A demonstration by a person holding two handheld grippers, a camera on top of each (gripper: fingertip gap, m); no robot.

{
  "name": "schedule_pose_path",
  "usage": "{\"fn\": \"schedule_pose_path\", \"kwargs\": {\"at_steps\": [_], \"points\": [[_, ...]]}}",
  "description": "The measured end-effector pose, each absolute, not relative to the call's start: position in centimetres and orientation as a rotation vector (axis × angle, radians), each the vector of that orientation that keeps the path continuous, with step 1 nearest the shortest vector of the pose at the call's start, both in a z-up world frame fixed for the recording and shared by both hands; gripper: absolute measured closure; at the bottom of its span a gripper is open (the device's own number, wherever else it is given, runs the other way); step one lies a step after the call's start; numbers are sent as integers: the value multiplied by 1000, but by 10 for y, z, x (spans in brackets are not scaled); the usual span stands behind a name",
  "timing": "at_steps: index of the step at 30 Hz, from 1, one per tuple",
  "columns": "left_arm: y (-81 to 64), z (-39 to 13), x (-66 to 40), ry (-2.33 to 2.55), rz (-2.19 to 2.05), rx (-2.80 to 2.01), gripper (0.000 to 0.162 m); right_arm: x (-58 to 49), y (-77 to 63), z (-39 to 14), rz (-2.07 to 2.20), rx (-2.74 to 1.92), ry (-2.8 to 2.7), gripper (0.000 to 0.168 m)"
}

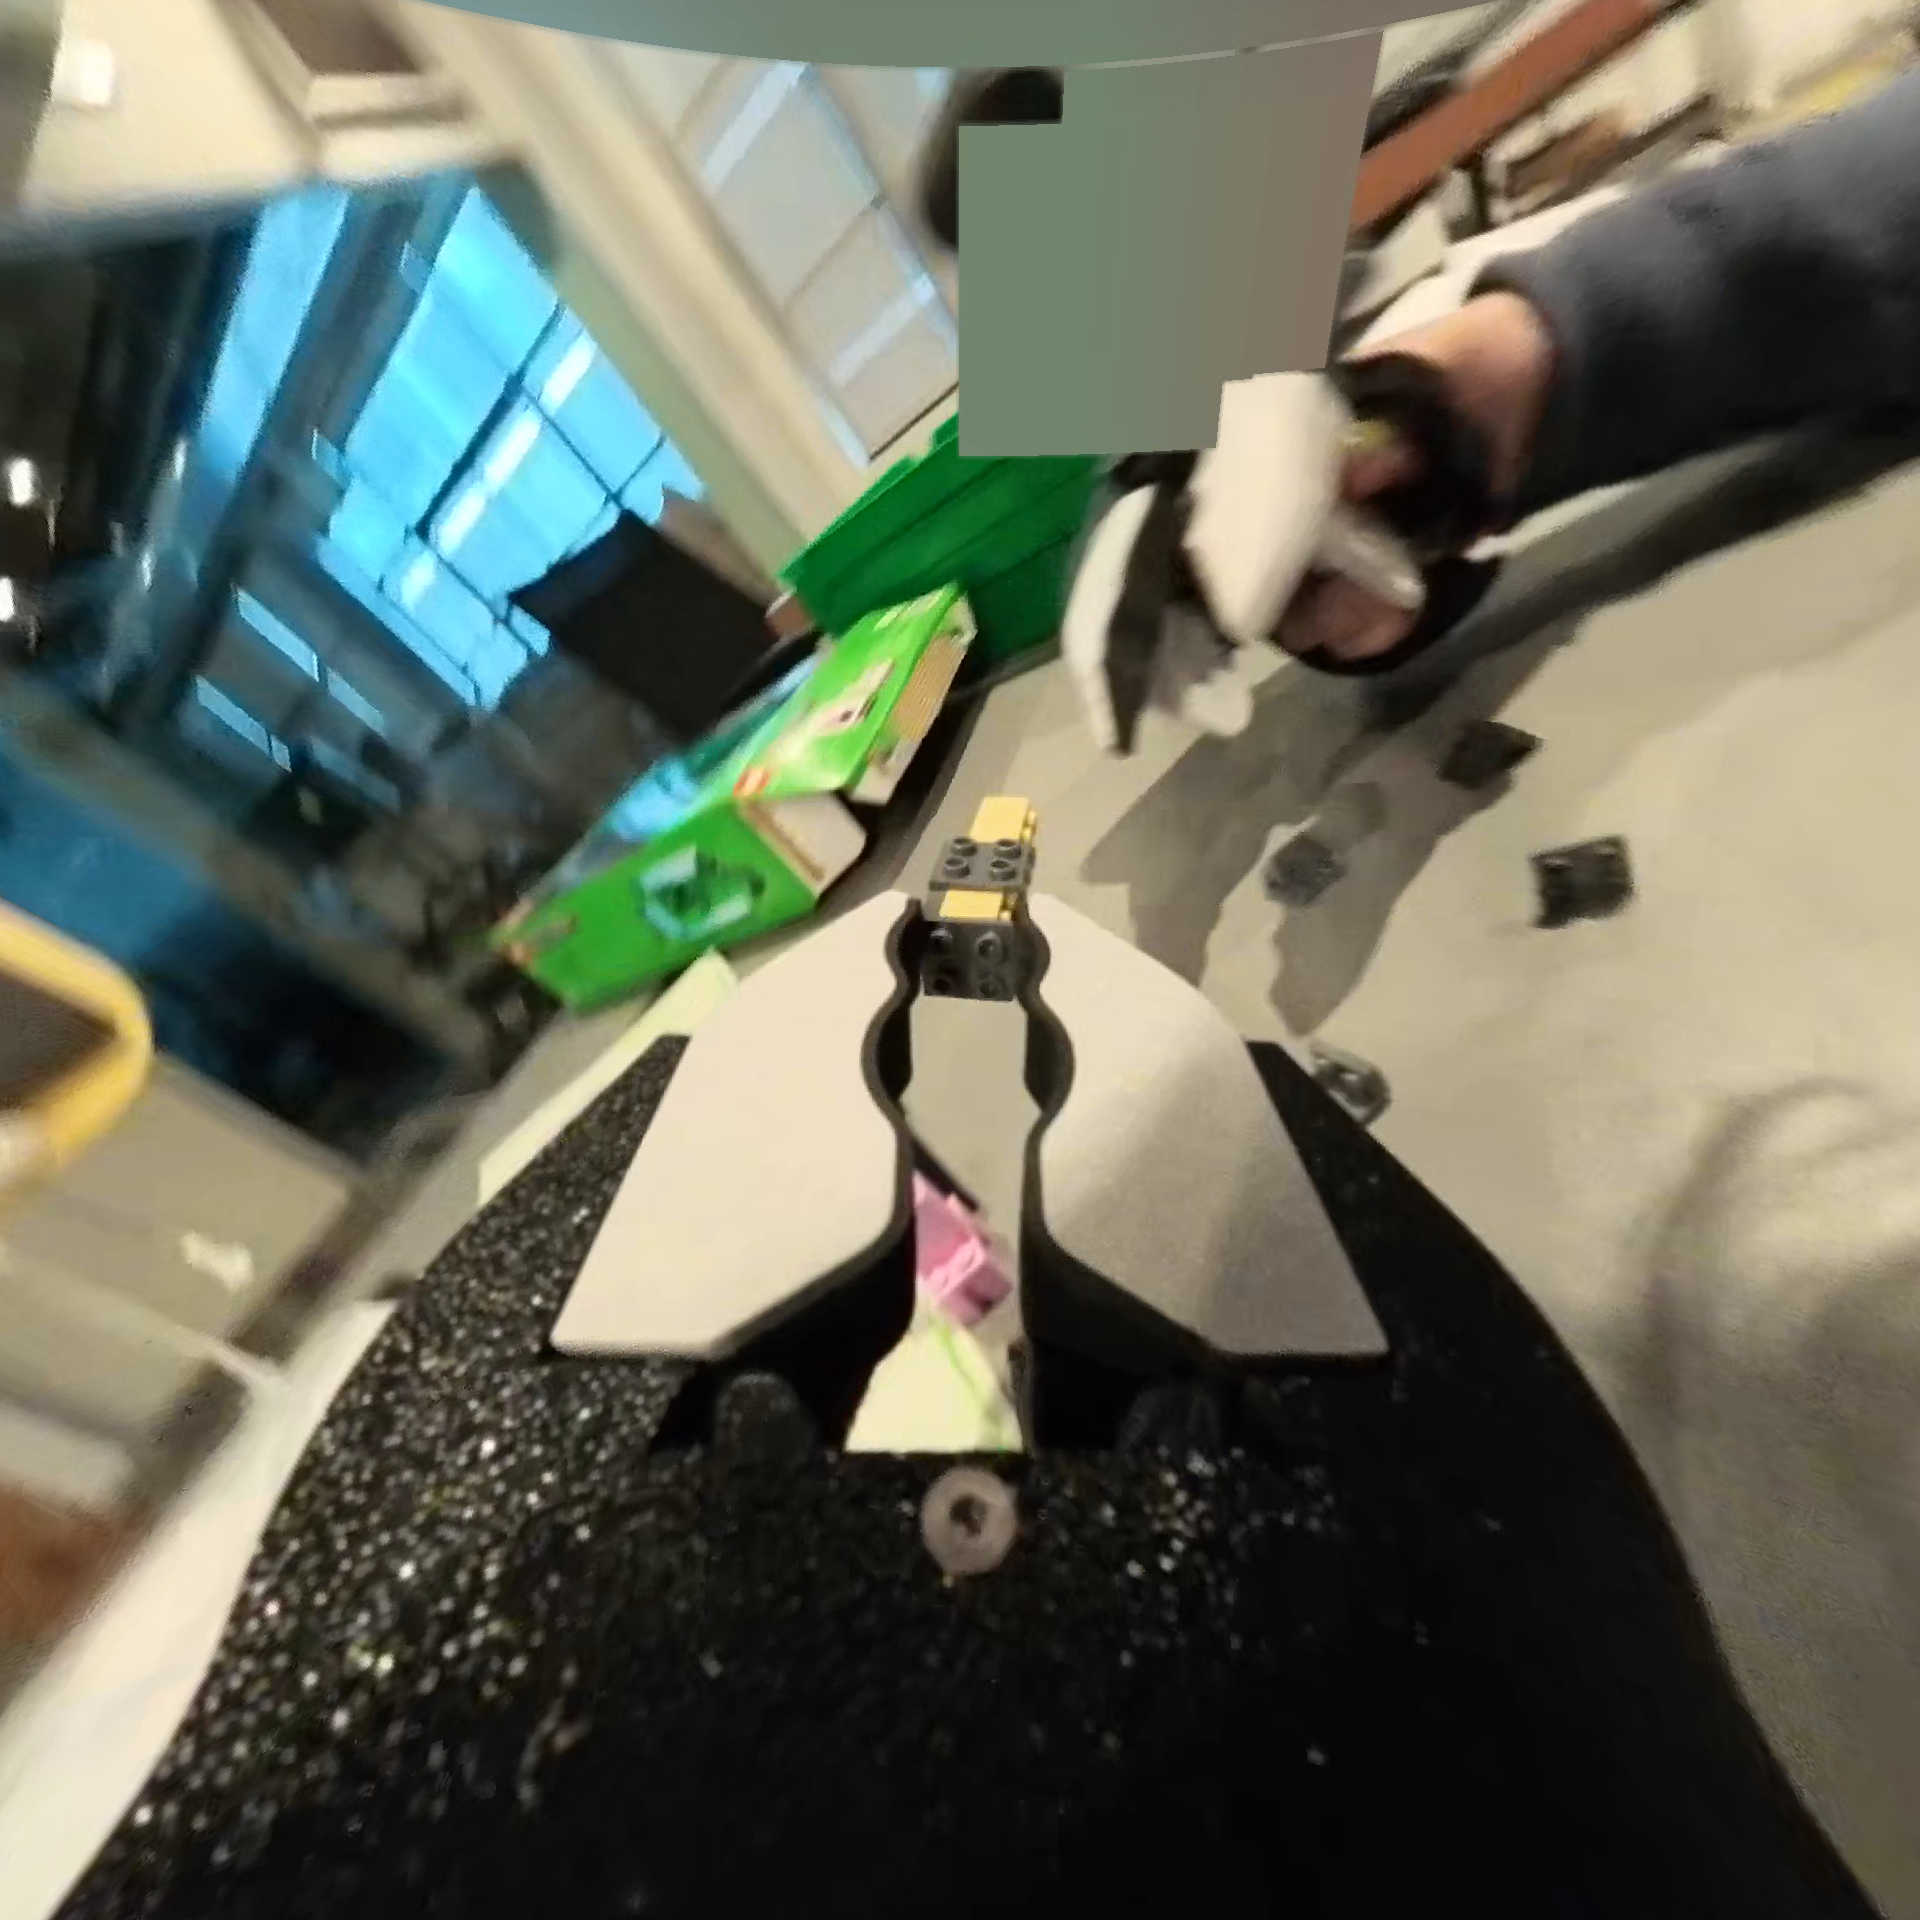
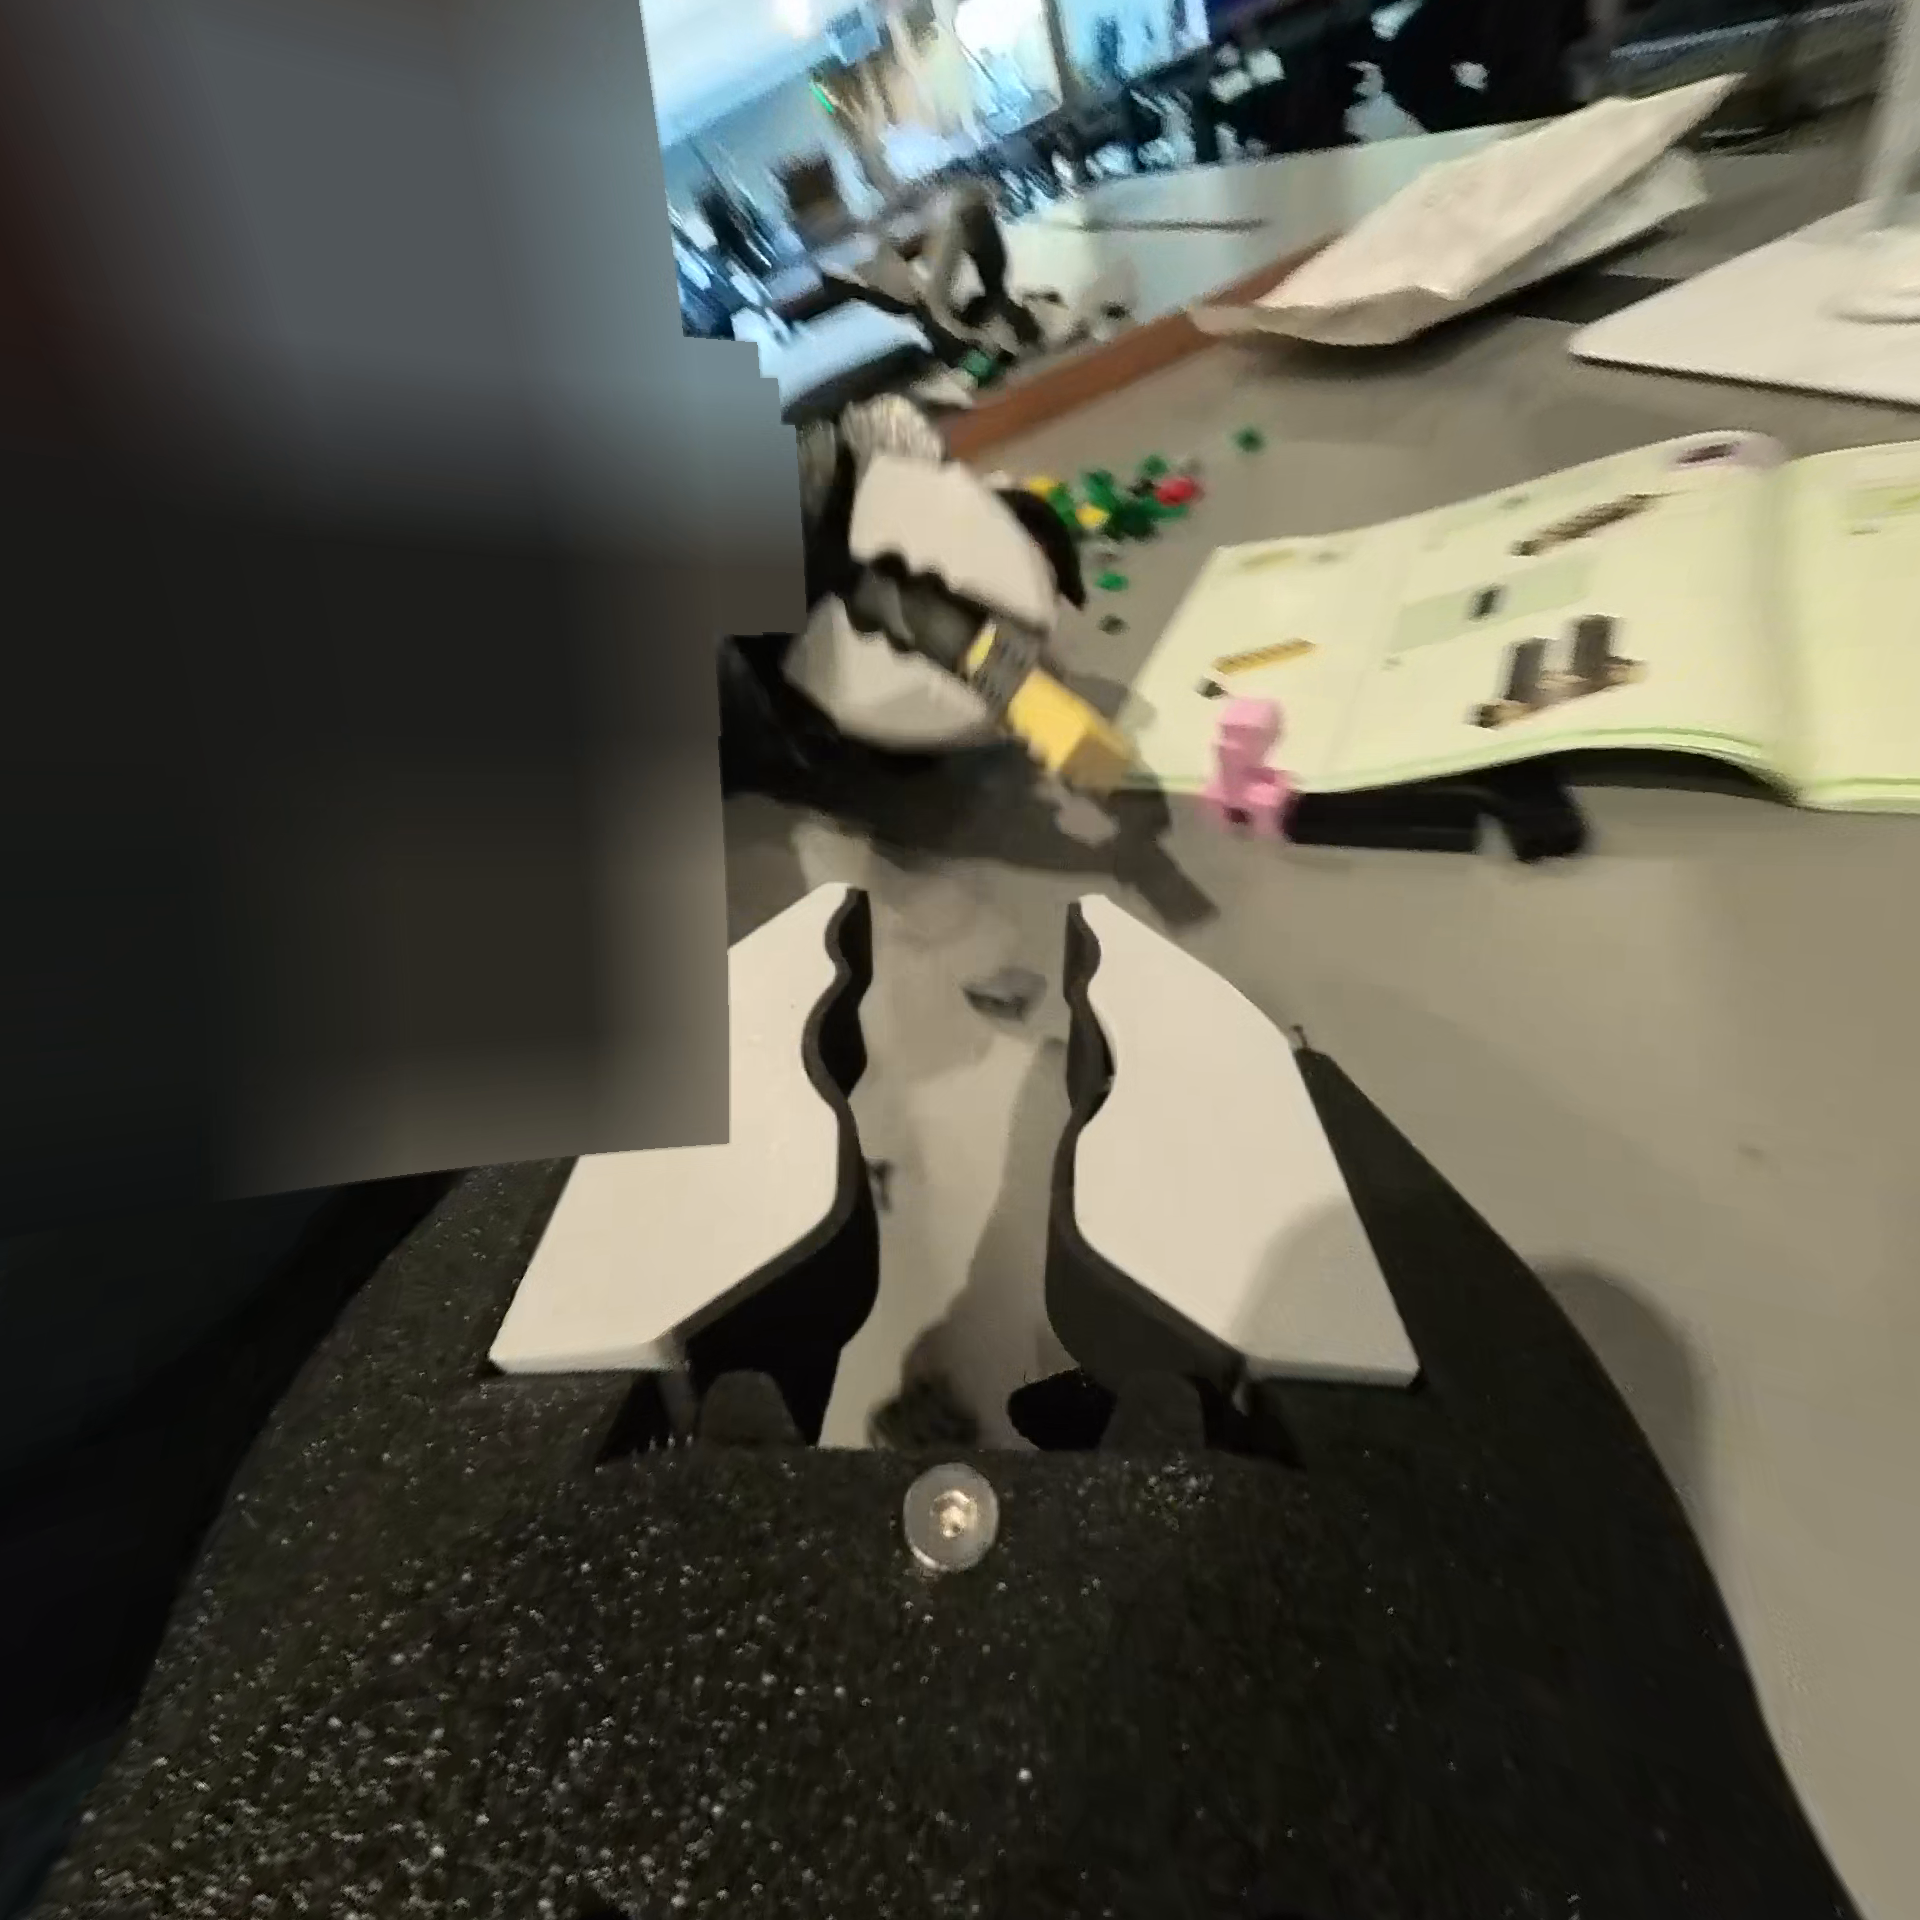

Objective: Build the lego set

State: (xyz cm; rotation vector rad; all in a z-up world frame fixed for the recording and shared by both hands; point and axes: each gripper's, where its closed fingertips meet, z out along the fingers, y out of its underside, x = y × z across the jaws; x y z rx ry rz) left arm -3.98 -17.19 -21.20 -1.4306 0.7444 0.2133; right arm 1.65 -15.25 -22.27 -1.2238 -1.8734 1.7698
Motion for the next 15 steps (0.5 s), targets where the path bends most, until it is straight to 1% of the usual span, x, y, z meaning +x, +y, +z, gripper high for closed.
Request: {"fn": "schedule_pose_path", "kwargs": {"at_steps": [3, 7, 15], "points": [[-169, -215, -54, 649, 178, -1489, 146, 15, -139, -235, 1539, -1243, -1909, 132], [-167, -224, -58, 642, 150, -1532, 146, 13, -125, -251, 1292, -1277, -1930, 130], [-168, -229, -53, 678, 107, -1547, 146, 23, -147, -261, 990, -1211, -2020, 135]]}}
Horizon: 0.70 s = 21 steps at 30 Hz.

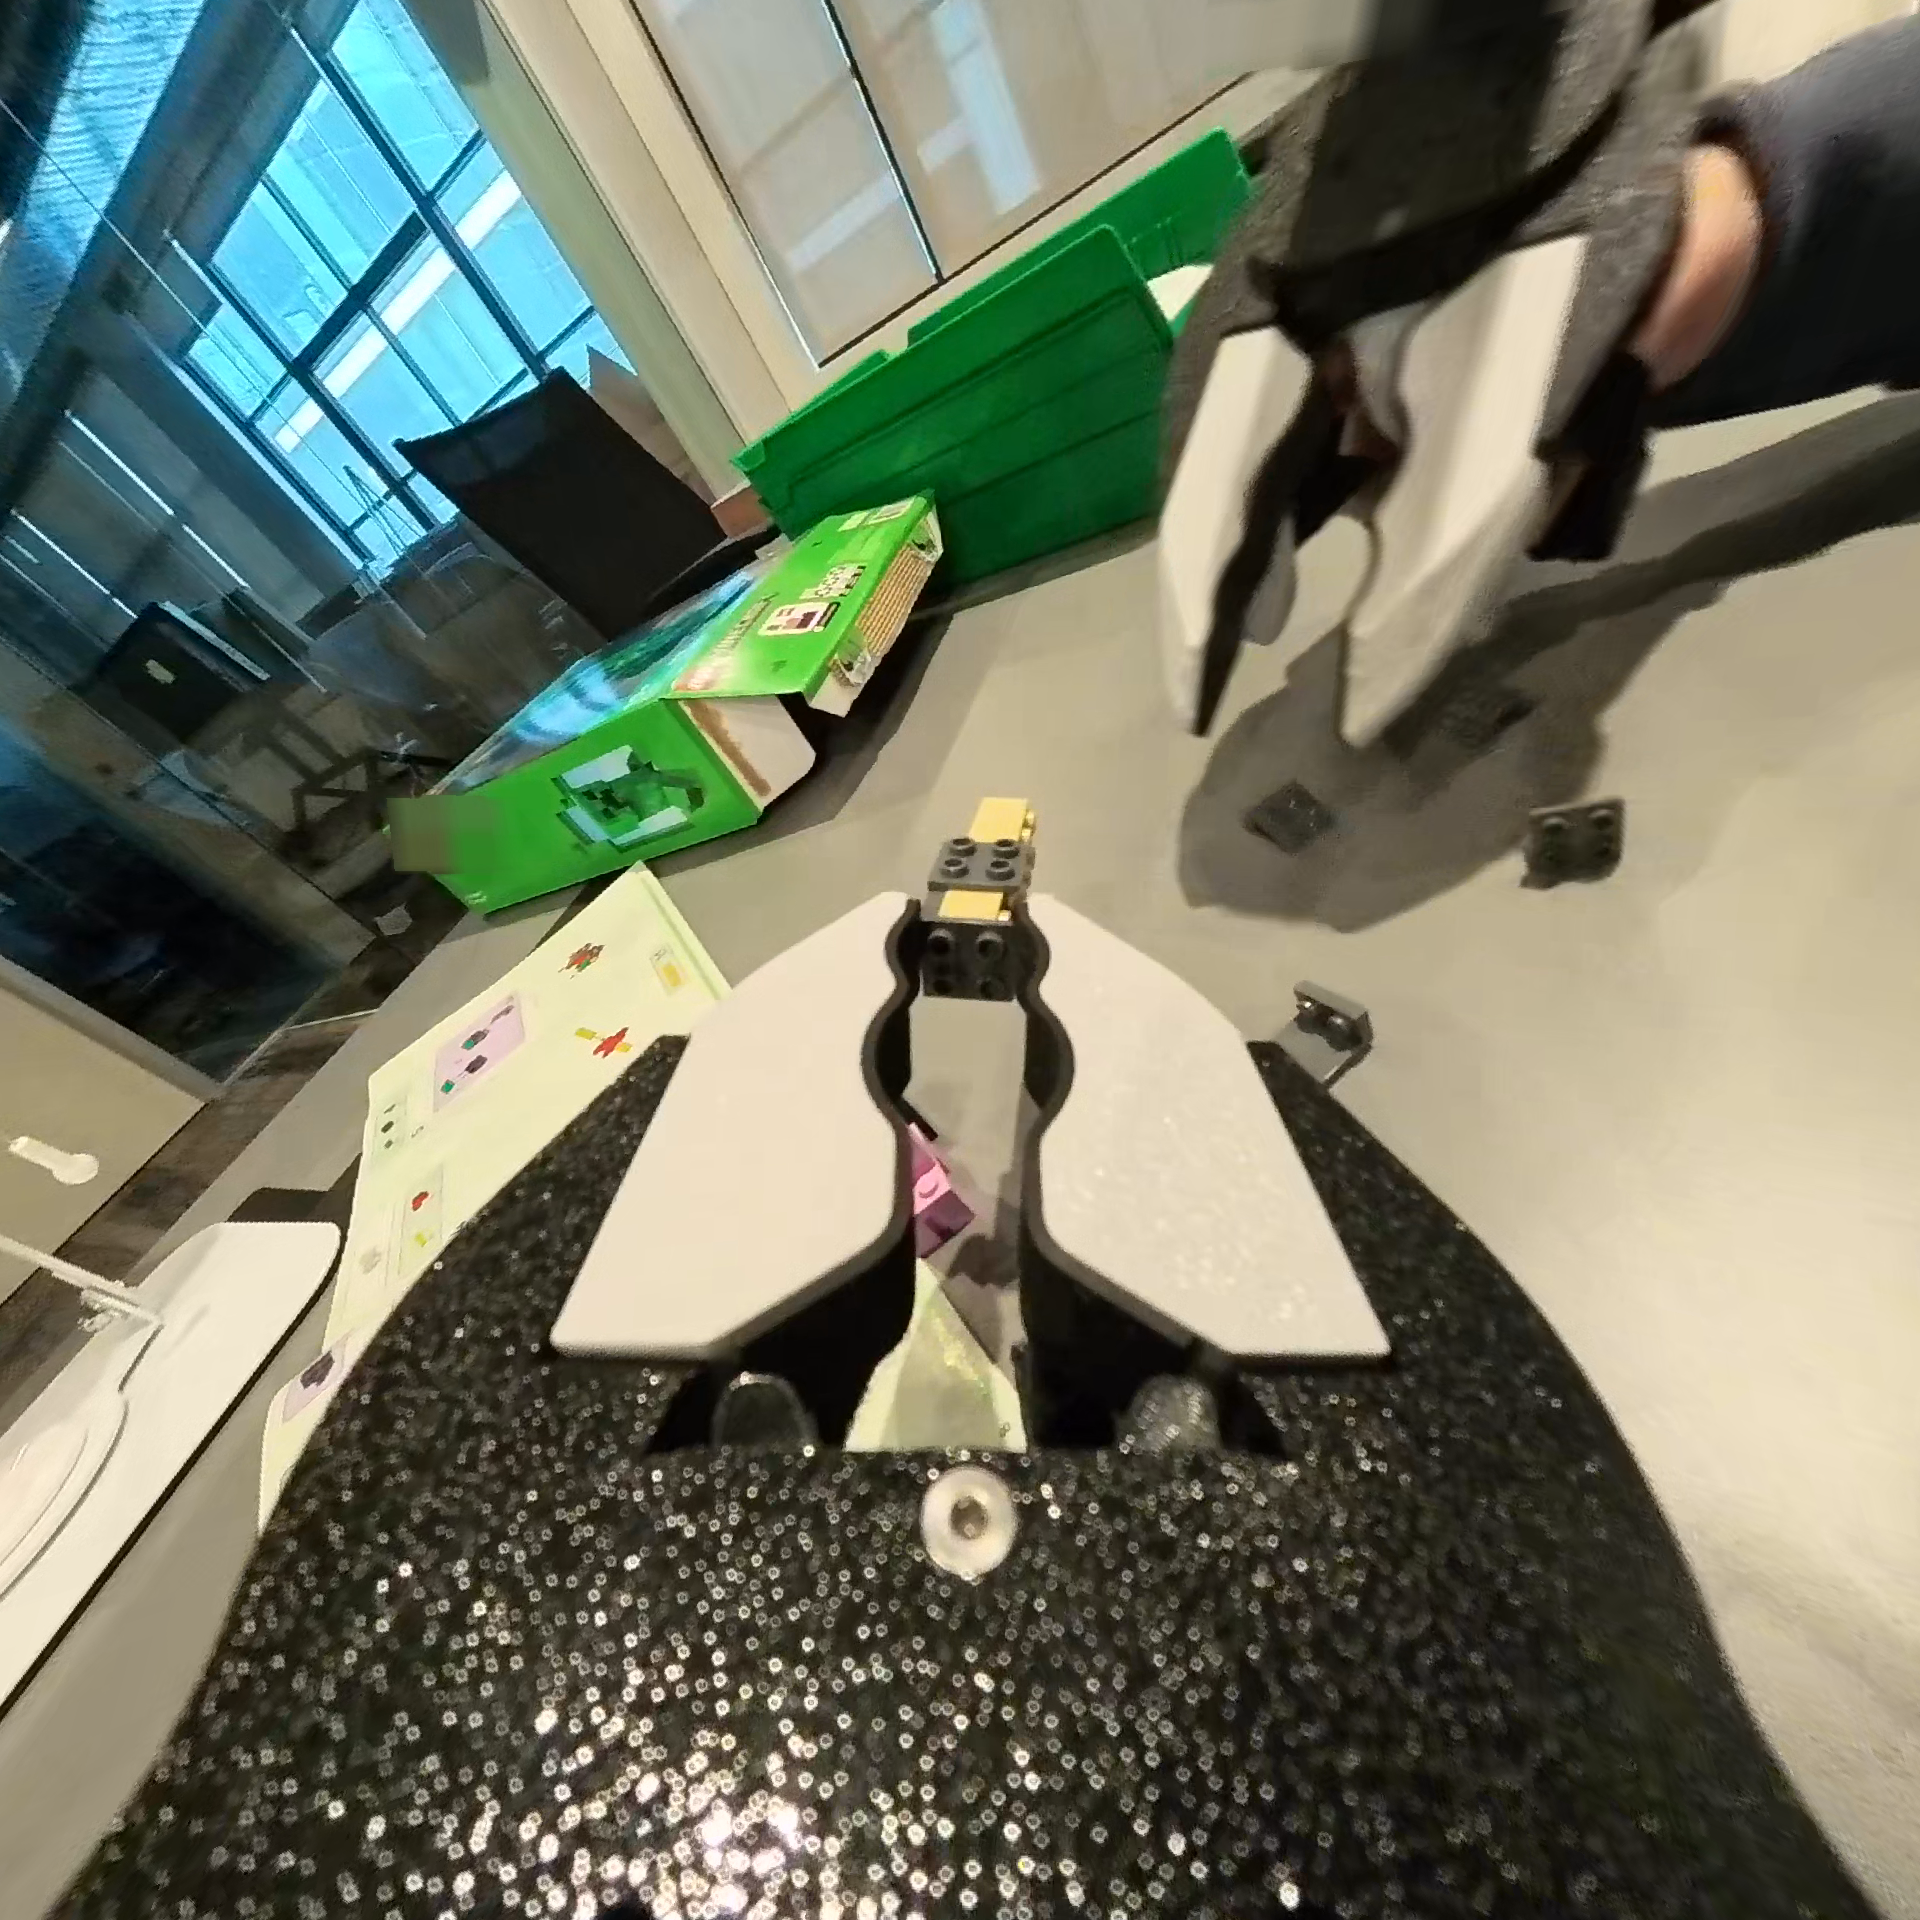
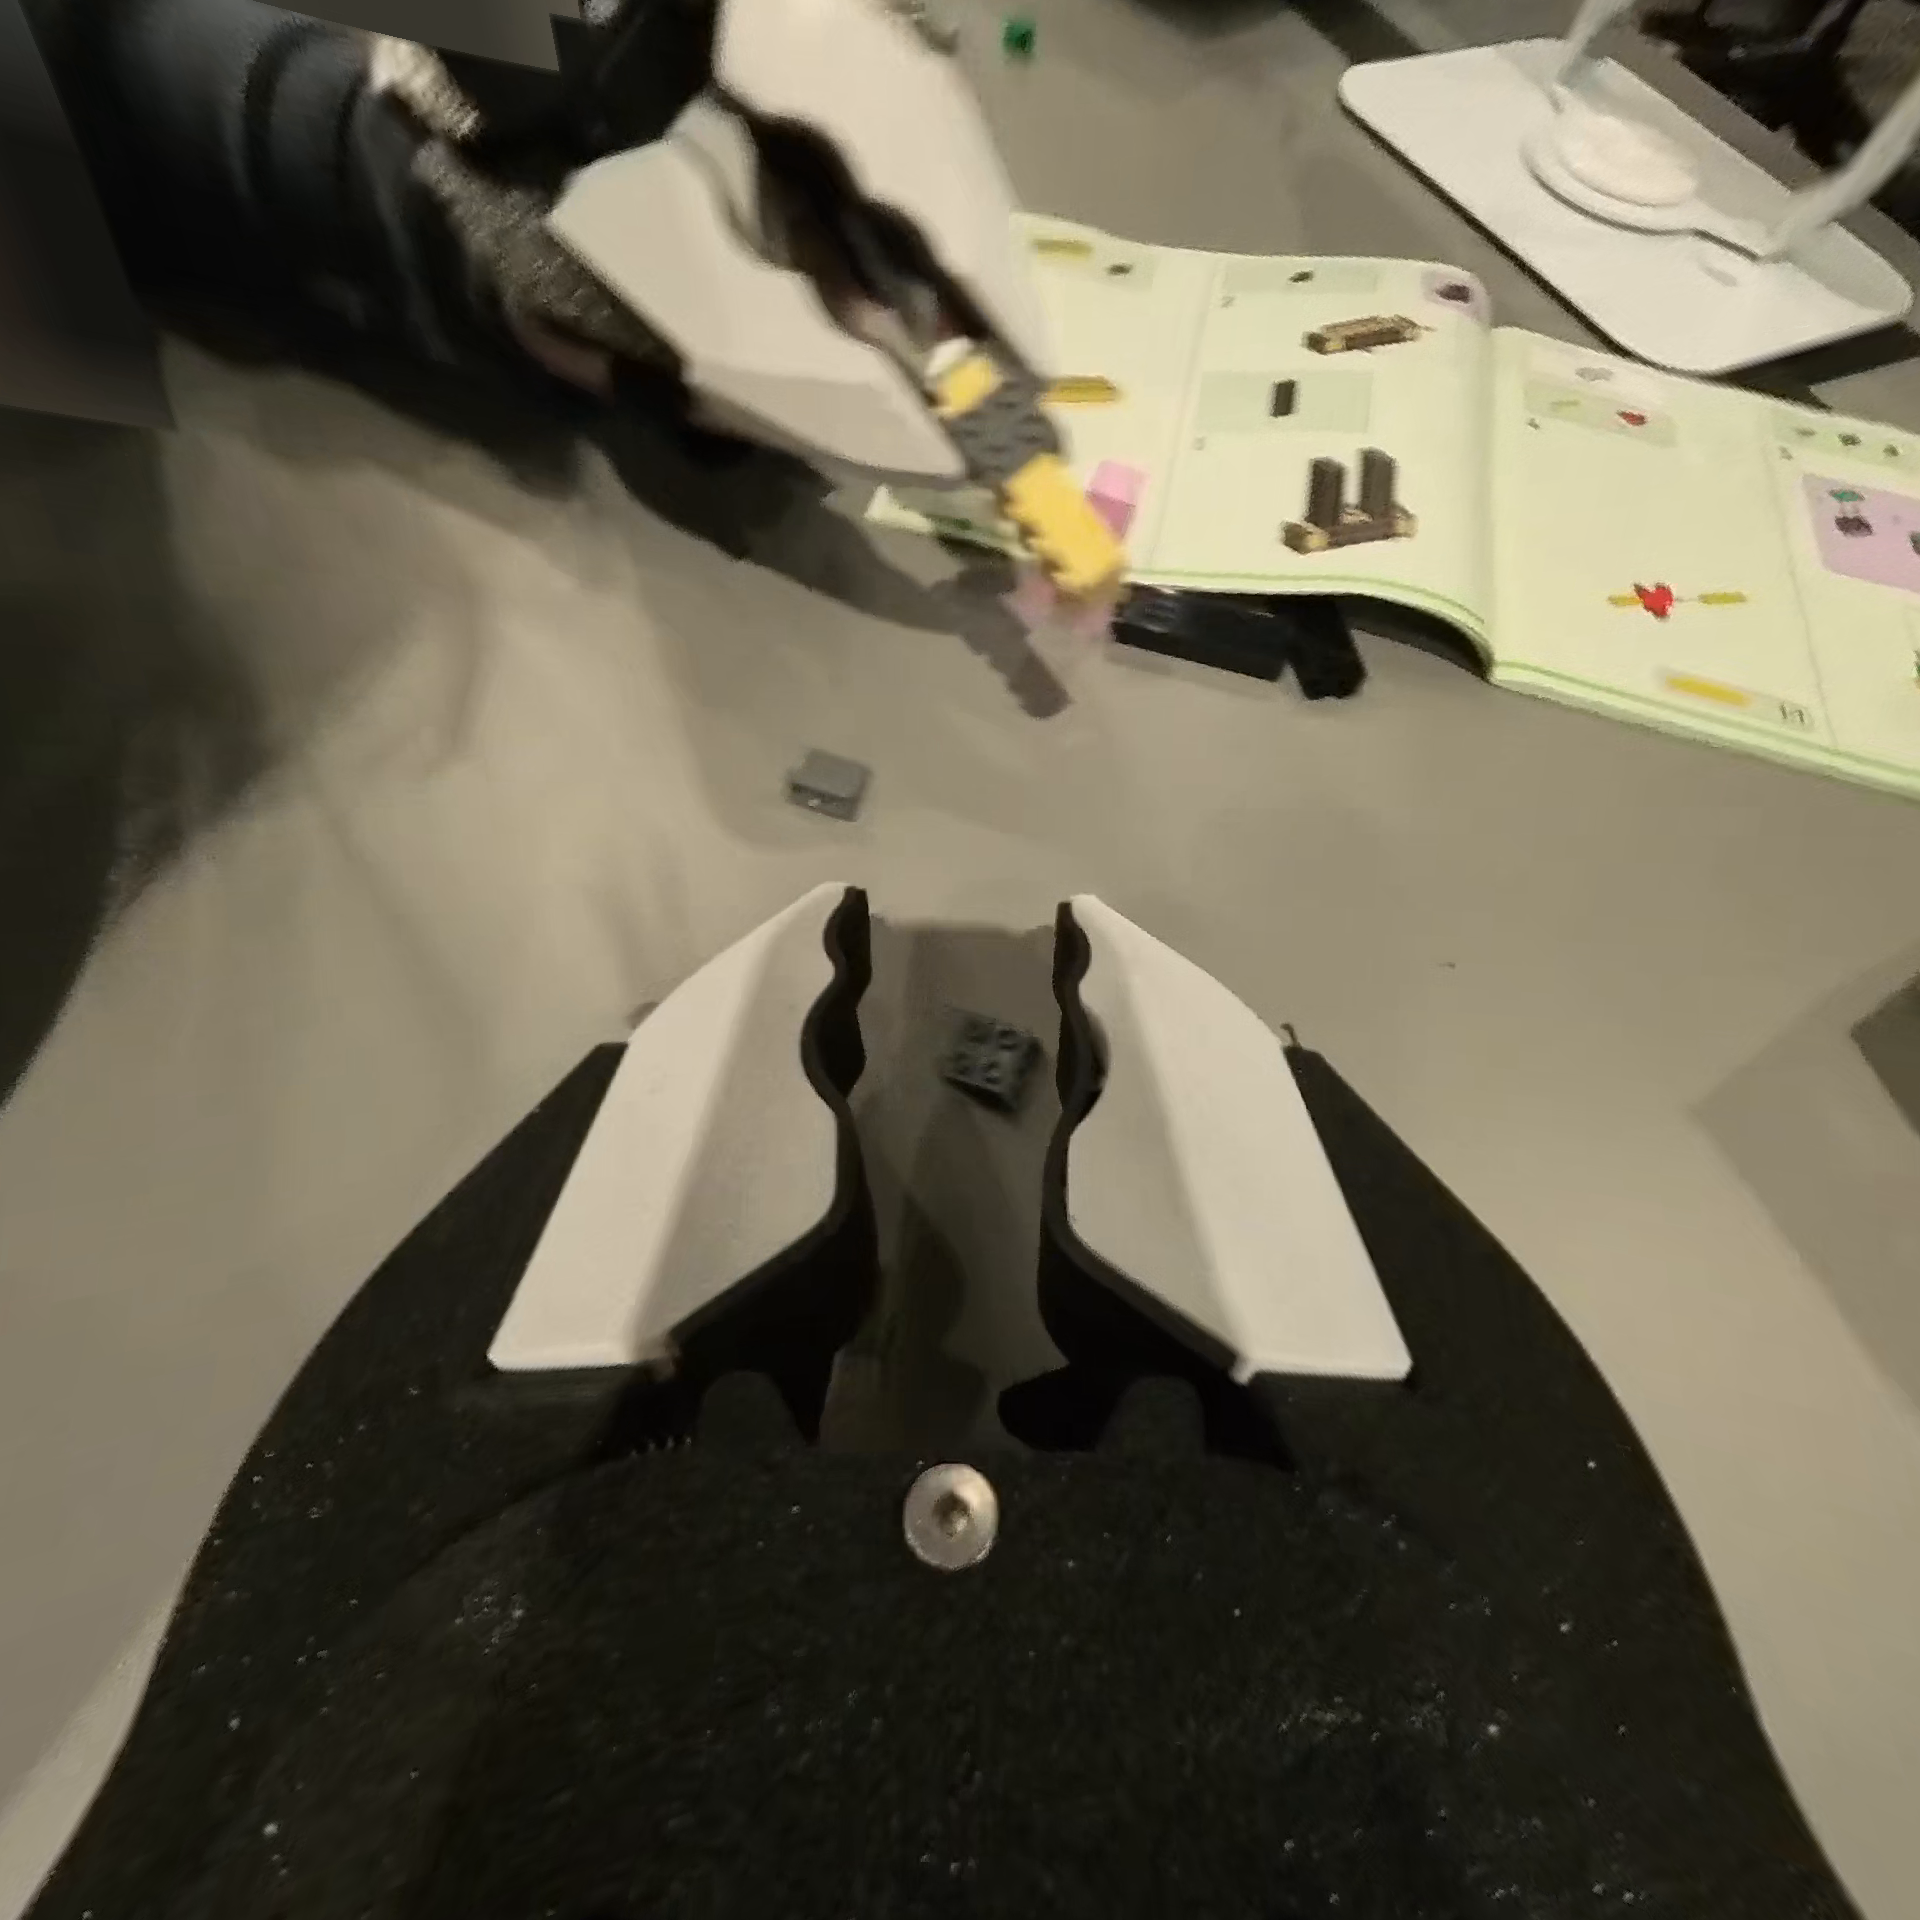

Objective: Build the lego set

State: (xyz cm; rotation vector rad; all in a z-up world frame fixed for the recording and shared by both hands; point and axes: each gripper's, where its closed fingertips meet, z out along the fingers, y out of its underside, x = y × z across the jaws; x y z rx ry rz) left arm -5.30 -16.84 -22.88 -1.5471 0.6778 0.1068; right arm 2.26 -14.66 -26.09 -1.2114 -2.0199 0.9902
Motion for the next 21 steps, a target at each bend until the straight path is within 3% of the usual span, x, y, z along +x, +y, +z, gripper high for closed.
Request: {"fn": "schedule_pose_path", "kwargs": {"at_steps": [9, 21], "points": [[-168, -224, -62, 624, 126, -1531, 146, 15, -177, -268, 762, -1425, -2049, 147], [-172, -221, -60, 635, 125, -1507, 146, -10, -191, -298, 700, -1714, -2002, 139]]}}
